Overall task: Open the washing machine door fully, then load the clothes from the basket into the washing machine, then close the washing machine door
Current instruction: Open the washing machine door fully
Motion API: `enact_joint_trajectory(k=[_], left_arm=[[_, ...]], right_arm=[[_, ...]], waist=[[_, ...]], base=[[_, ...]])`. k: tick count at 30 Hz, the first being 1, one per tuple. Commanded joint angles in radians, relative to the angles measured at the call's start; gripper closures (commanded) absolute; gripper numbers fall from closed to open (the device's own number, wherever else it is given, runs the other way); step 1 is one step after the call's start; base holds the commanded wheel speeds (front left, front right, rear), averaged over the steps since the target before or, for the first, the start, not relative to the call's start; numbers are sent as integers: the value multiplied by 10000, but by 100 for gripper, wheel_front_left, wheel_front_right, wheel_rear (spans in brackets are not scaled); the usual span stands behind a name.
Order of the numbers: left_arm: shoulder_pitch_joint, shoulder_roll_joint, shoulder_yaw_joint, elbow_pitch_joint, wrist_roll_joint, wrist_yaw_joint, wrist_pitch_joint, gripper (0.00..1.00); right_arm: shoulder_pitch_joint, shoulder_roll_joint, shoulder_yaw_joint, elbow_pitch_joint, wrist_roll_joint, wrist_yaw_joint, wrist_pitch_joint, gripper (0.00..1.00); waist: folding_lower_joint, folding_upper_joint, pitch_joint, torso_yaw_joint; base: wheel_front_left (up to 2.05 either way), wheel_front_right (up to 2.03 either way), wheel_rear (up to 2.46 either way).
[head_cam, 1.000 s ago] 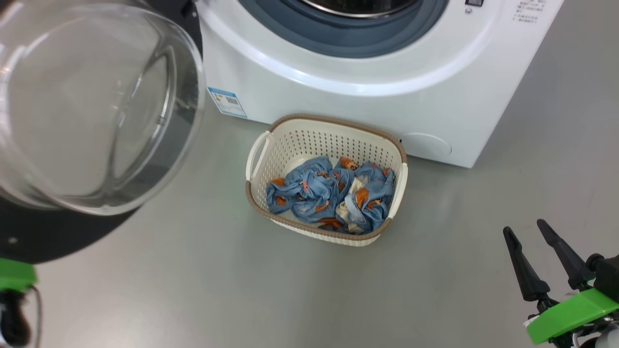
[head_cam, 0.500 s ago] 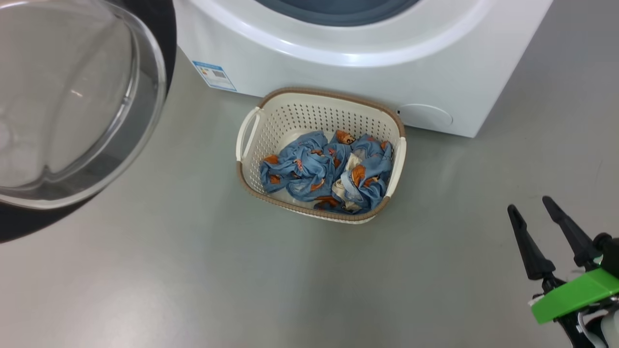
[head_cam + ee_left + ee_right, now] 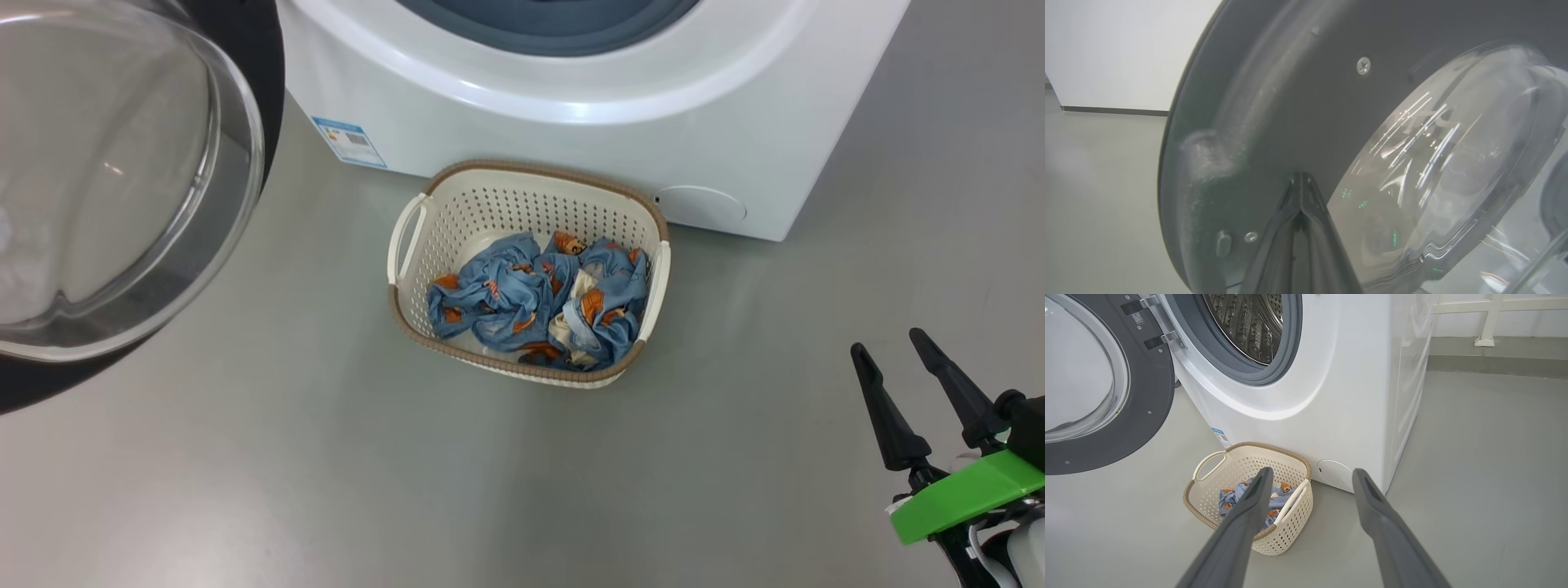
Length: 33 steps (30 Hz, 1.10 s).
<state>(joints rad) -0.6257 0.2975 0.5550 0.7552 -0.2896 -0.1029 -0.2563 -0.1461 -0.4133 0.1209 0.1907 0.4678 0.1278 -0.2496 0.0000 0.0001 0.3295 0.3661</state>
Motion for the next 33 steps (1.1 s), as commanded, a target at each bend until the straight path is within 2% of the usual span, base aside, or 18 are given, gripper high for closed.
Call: enact_joint_trajectory(k=[1, 9, 14, 17, 20, 21, 22, 23, 24, 33], left_arm=[[88, 564, 288, -408, 250, -86, -55, 100], [1384, -309, 30, -1618, 450, -267, -55, 100], [2629, -689, -1079, -2779, 152, -274, -55, 100], [3336, -874, -1463, -3339, -14, -275, -55, 85], [3982, -1042, -1804, -3807, -69, -276, -55, 58], [4171, -1106, -1912, -3961, -112, -276, -55, 53], [4342, -1130, -2038, -4085, -132, -276, -55, 40], [4496, -1159, -2195, -4192, -199, -276, -55, 12], [4659, -1157, -2437, -4320, -231, -276, -55, 0], [5468, -988, -3646, -5184, -486, -277, -55, 0]], right_arm=[[-30, -46, 248, -168, -82, 29, -122, 0], [271, 229, 302, -78, -37, 29, -122, 0], [457, 337, 328, -49, -1, 29, -122, 0], [545, 385, 305, -72, 7, 29, -122, 0], [647, 448, 290, -82, 14, 29, -122, 0], [685, 472, 277, -83, 12, 29, -122, 0], [721, 500, 258, -86, 14, 29, -122, 0], [755, 525, 236, -90, 15, 29, -122, 0], [789, 552, 212, -92, 14, 29, -122, 0], [981, 656, 71, -137, -11, 29, -122, 0]], waist=[[0, -1, -294, -32], [0, -1, -1176, -56], [0, -1, -1608, -109], [0, -1, -1811, -189], [0, -1, -1994, -329], [0, -1, -2057, -387], [0, -1, -2111, -458], [0, -1, -2154, -534], [0, -1, -2198, -615], [0, -1, -2331, -1371]], base=[[0, 0, 0], [0, 0, 0], [0, 0, 0], [0, 0, 0], [0, 0, 0], [0, 0, 0], [0, 0, 0], [0, 0, 0], [0, 0, 0], [0, 0, 0]])
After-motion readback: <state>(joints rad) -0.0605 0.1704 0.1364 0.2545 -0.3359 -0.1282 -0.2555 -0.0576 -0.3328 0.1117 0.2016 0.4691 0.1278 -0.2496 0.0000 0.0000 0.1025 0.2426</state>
